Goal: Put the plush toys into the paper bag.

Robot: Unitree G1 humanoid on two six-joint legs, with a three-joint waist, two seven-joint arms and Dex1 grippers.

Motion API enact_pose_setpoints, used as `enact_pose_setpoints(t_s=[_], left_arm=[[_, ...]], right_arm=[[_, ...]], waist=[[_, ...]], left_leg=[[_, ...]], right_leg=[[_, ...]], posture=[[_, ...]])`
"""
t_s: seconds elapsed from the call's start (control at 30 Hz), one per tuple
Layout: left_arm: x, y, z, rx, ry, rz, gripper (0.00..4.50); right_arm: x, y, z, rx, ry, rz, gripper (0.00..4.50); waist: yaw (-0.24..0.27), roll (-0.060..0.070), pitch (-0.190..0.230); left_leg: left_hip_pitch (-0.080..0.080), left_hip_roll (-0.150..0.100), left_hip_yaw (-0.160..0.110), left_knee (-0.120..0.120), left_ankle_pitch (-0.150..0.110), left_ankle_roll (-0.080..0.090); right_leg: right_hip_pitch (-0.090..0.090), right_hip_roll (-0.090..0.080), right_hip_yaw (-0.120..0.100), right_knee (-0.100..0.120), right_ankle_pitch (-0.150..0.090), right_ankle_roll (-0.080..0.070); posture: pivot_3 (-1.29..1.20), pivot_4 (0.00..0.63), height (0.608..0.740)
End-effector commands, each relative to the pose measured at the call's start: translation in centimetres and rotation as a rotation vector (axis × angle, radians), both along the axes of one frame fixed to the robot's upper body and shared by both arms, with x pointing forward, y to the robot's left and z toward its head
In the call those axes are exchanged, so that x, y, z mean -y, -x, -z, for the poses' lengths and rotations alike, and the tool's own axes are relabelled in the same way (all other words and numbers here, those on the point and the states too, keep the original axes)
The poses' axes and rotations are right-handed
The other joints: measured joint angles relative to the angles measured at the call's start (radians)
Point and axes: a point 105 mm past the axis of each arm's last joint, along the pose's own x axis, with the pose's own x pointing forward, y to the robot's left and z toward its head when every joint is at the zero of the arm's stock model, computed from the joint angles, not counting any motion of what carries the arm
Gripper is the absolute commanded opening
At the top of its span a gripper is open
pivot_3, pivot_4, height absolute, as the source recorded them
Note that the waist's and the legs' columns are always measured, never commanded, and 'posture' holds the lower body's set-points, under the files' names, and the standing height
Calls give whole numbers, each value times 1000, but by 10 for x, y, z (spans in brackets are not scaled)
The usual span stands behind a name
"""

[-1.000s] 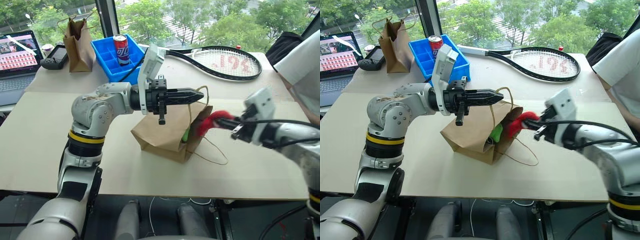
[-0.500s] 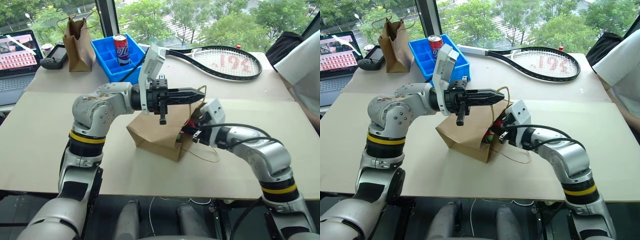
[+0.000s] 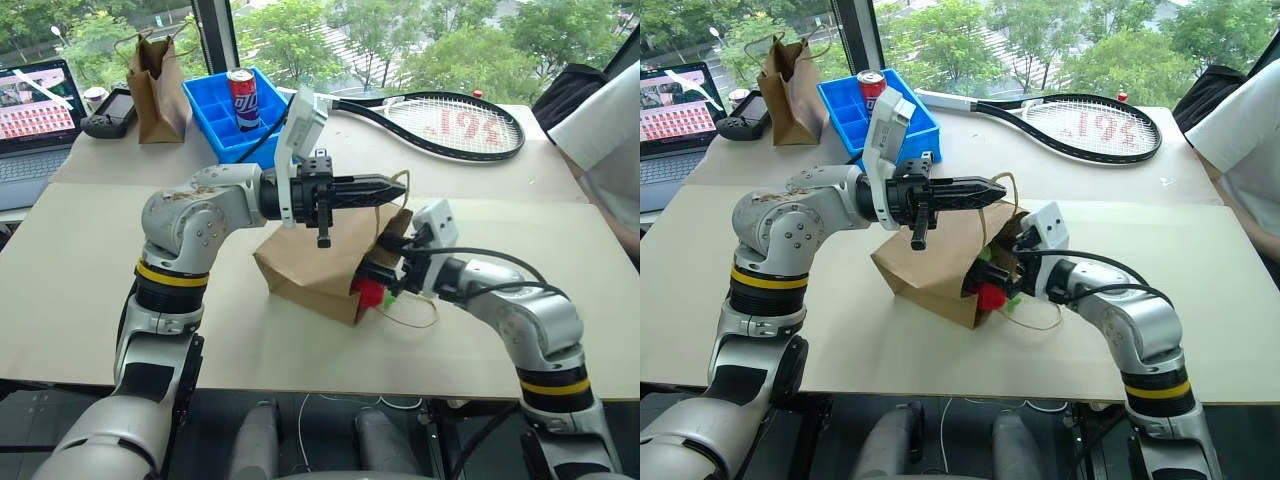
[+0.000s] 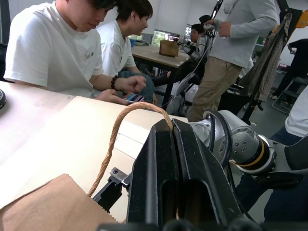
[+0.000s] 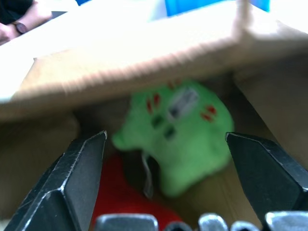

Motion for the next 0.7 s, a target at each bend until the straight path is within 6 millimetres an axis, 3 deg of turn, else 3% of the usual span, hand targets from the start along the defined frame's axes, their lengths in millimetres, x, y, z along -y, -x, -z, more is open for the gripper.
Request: enact_pose_setpoints(t_s=[0.03,0.23,0.37,0.53,0.7], left_arm=[[-1,3,-11,56,32,1,0],[-1,3,-11,57,35,-3,0],[-1,3,-11,58,36,-6,0],[0,4,-11,59,37,1,0],[1,4,-12,59,40,3,0]], right_arm=[[10,5,-20,57,-19,4,4455],[33,21,-35,57,-9,6,4455],[71,37,-36,12,71,61,4455],[93,69,-5,-176,130,70,4455],[107,95,30,-396,-152,187,4455]], waist=[[0,0,0],[0,0,0],[8,0,0],[12,0,0],[7,0,0]], left_leg=[[0,0,0,0,0,0],[0,0,0,0,0,0],[-1,0,0,0,0,0],[-1,0,0,0,0,0],[-1,0,0,1,0,0]], right_leg=[[0,0,0,0,0,0],[0,0,0,0,0,0],[0,-1,0,-1,0,0],[0,0,0,-2,0,0],[1,0,0,-1,0,0]], posture=[[0,150,740],[0,150,740],[0,150,740],[0,150,740],[0,150,740]])
